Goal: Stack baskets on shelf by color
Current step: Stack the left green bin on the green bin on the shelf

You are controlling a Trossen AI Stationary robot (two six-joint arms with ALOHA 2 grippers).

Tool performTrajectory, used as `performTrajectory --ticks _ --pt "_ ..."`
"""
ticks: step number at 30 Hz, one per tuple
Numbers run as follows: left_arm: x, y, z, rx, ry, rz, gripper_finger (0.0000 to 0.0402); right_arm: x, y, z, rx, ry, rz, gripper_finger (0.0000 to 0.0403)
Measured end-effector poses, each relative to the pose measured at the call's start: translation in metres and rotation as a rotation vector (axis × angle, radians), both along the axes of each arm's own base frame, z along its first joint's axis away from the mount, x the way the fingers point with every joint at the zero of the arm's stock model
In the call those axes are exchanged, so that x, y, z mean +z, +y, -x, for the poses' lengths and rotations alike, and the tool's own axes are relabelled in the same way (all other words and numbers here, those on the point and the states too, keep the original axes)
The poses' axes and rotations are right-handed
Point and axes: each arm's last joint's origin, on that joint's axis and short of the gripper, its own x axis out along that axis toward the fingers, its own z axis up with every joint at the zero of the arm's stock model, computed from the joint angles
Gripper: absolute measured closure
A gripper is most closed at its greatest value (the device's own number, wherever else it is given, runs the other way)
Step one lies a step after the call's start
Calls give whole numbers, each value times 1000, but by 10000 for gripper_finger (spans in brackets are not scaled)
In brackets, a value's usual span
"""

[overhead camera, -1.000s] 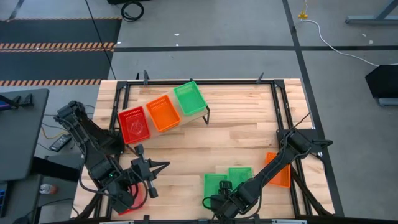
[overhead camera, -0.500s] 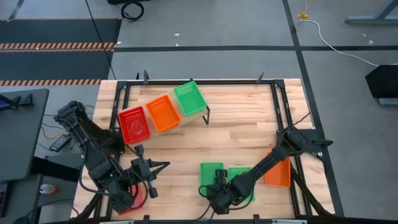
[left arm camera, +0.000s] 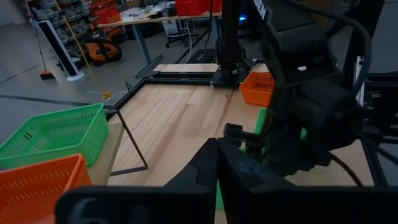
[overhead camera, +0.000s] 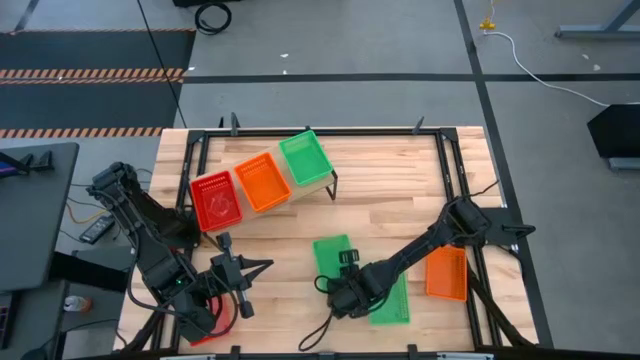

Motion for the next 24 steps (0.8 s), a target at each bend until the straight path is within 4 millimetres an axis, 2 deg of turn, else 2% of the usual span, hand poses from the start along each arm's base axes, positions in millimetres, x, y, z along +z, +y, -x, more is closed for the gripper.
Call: performTrajectory --ticks 5,8,11,18,24 --pt "0 0 0 0 1 -1 386 9 -8 -4 46 12 87 387" --pt "0 0 0 0 2 -2 382 23 -9 -7 57 21 123 388" --pt "0 0 0 -2 2 -3 384 48 -8 -11 73 10 177 393" --pt "0 0 0 -2 2 -3 388 123 -8 -16 114 -42 196 393" --pt "0 0 0 -2 2 -3 382 176 -28 -23 182 -111 222 395"
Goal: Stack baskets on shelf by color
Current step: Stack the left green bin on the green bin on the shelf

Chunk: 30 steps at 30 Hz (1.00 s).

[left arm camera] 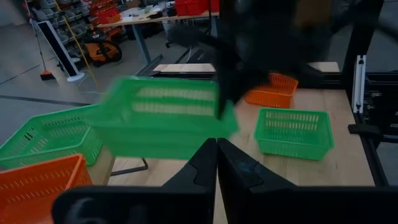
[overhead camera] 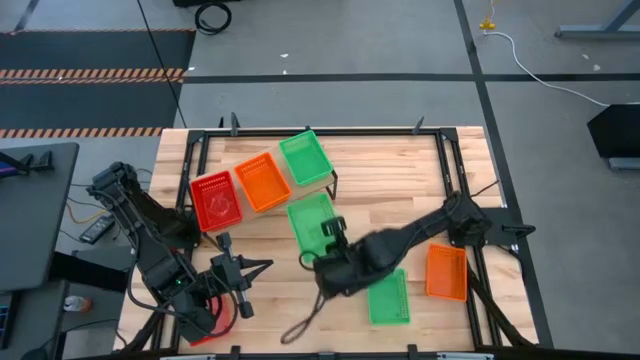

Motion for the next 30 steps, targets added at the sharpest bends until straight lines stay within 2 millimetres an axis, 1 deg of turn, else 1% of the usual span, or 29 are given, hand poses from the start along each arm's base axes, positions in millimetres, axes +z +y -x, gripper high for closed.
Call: performTrajectory --ticks 4,7,13,16,18,21,26,30 --pt "0 0 0 0 0 -1 387 25 -25 -6 36 -28 23 394" --pt "0 0 0 0 2 -3 389 37 -50 -9 64 -34 59 394" --pt "0 0 0 0 3 -5 382 43 -106 -20 72 14 126 394" --pt "0 0 0 0 5 -6 384 44 -135 -25 80 32 156 394" --pt "-1 1 0 0 10 -13 387 44 -152 -29 90 29 142 394" --pt "-1 1 0 0 14 -19 389 45 -177 -32 98 7 69 394" --pt "-1 1 0 -8 25 -46 384 44 -210 -32 110 3 -7 394" --pt "-1 1 0 -15 36 -71 382 44 -228 -29 128 10 -53 394"
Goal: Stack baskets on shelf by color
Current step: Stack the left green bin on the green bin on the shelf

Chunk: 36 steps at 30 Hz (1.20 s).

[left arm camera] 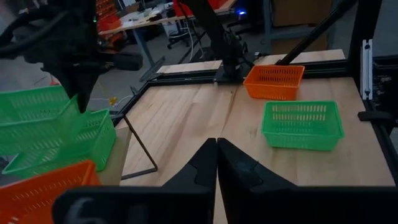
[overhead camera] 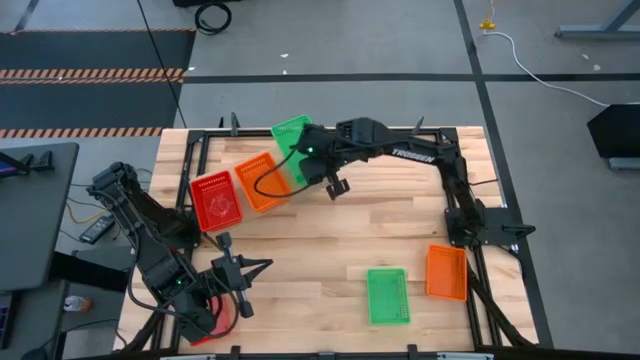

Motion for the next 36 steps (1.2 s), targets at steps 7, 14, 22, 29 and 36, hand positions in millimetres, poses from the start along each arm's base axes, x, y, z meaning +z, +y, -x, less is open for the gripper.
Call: performTrajectory --ticks 7,14,22,29,36 --pt "1 1 0 13 -2 -58 392 -6 -5 4 37 63 -47 394" --pt "3 2 1 56 -36 -88 386 -13 -2 4 46 100 -51 392" --pt "3 2 1 57 -39 -81 392 -12 -3 3 26 71 -83 360" --pt "3 3 1 57 -40 -79 385 -12 -3 3 30 70 -91 331" --pt "3 3 1 57 -40 -78 388 -12 -3 3 9 66 -104 300"
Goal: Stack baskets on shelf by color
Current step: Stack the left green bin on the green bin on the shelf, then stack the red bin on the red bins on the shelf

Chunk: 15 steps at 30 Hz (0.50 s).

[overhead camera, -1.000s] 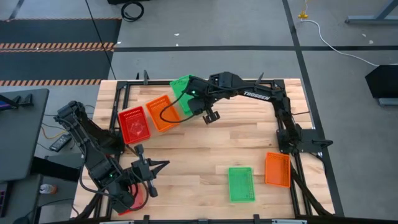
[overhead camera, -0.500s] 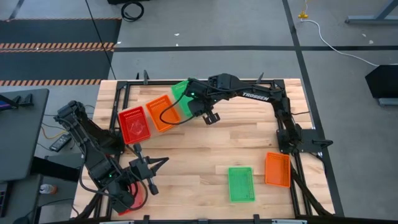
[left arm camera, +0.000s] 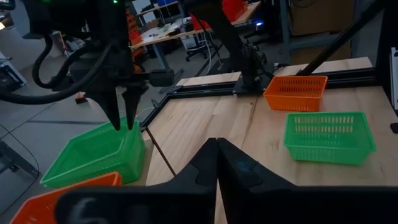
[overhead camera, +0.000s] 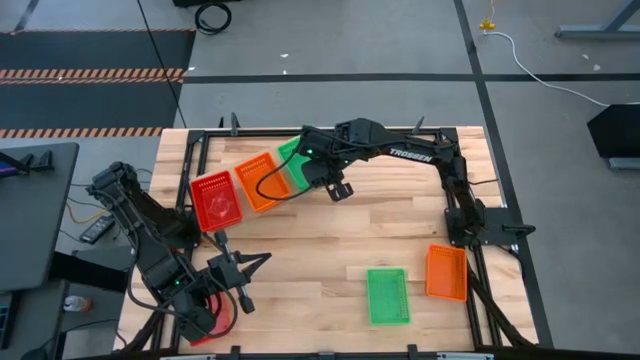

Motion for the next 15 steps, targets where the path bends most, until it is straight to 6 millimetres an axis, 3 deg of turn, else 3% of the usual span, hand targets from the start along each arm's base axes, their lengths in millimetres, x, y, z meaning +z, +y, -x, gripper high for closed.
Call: performTrajectory --ticks 6,15 --pt "0 0 0 0 0 0 393 0 11 2 -73 18 -48 281" --pt "0 0 0 0 0 1 384 -2 65 5 -137 61 -96 272"
